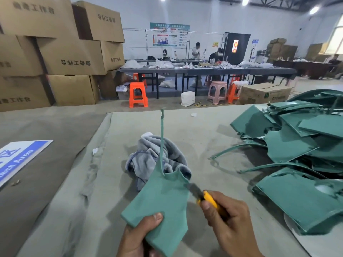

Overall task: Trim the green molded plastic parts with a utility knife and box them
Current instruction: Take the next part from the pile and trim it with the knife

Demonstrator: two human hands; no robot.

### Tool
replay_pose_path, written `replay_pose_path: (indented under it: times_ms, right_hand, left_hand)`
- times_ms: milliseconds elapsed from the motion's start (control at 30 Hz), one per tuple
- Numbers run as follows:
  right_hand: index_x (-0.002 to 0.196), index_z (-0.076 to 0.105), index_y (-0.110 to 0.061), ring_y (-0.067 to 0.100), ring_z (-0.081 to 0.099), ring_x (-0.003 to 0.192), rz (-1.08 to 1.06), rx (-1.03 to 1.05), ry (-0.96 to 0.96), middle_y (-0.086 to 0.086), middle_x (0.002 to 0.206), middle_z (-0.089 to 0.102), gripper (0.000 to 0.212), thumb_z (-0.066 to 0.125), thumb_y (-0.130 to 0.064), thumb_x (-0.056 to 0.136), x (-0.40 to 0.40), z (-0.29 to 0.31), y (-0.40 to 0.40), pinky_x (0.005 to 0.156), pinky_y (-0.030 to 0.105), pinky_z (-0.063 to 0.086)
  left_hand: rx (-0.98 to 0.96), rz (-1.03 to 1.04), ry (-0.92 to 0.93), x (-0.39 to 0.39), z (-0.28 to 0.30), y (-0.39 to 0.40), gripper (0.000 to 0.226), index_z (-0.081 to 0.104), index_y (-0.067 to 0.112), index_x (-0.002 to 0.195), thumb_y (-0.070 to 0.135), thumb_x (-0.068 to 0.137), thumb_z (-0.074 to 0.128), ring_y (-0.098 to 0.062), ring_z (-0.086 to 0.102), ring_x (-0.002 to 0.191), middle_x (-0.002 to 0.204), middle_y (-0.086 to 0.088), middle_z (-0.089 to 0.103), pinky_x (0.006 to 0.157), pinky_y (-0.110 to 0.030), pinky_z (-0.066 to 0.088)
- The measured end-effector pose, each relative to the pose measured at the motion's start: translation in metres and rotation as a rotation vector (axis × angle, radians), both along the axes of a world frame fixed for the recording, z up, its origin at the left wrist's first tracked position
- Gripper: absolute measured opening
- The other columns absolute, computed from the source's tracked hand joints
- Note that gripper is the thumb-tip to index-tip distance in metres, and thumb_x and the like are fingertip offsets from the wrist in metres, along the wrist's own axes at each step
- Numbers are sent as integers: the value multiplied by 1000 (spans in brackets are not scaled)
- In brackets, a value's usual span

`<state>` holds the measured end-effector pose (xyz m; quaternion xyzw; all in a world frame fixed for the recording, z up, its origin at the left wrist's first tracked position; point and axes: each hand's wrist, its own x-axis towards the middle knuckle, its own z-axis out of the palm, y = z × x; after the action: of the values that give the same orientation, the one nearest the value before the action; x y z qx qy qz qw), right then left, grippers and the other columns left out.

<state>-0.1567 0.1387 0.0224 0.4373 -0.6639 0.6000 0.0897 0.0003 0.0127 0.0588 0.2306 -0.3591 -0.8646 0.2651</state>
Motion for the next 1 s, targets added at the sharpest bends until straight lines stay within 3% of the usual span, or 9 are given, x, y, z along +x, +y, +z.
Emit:
replay_pose_path:
  times_ms: [67,167,233,300,467,567,733,867,1000]
  right_hand:
    - [99,75,-42,31,49,47,-118,-38,-65,8,59,54,20,63,-57,95,-3,-4,-1,43,45,44]
    - [101,77,-30,33,46,48,-50,-71,-115,10,60,53,35,65,-62,94,-11,-2,7,42,44,41]
    - [98,77,-25,24,43,46,52,4,-26,1,60,51,35,66,-58,97,-14,2,14,41,30,35]
    - [95,77,-24,16,41,46,90,73,49,-5,61,51,31,65,-52,100,-16,4,17,45,21,28]
    - [100,74,-33,12,48,48,-91,104,136,-5,65,57,14,67,-44,97,-22,4,18,43,26,36]
    - [97,75,-33,4,45,49,-19,127,183,-15,66,55,18,66,-48,99,-21,6,19,46,17,31]
    - [101,77,-32,4,52,52,-120,146,229,-20,72,61,10,70,-36,95,-19,3,17,47,18,37]
    - [102,77,-33,5,54,52,-37,137,226,-17,75,65,14,69,-43,98,-21,2,19,48,17,37]
    - [105,71,-42,9,57,50,-125,124,195,-11,71,65,15,63,-51,98,-25,6,16,44,27,43]
  left_hand:
    - [-9,28,-29,-5,-3,-3,28,78,-2,92,-14,77,58,-28,66,42,78,-25,72,34,-29,51]
    - [-38,23,-40,-11,-5,-5,29,82,10,67,-15,66,66,-31,72,54,76,-25,74,42,-33,57]
    - [-61,14,-58,-10,-5,-5,35,82,9,67,-19,52,68,-33,72,55,78,-27,74,43,-33,57]
    - [-73,38,-85,-11,-9,-6,23,81,7,68,-2,53,66,-33,72,57,80,-28,74,45,-34,58]
    - [-92,88,-100,-12,-13,-11,27,81,5,70,-3,48,67,-32,72,57,77,-25,74,50,-34,59]
    - [-130,103,-136,-11,-10,-10,41,82,13,65,-16,39,70,-31,72,57,77,-25,74,49,-32,59]
    - [-111,122,-140,-9,-12,-14,23,81,6,68,1,48,70,-33,71,54,76,-28,73,46,-33,58]
    - [-131,124,-169,-5,-14,-17,26,81,4,71,3,46,72,-35,71,56,79,-30,73,49,-36,59]
    - [-170,50,-161,-1,-10,-18,30,80,0,73,-8,45,71,-36,71,55,79,-32,72,44,-33,56]
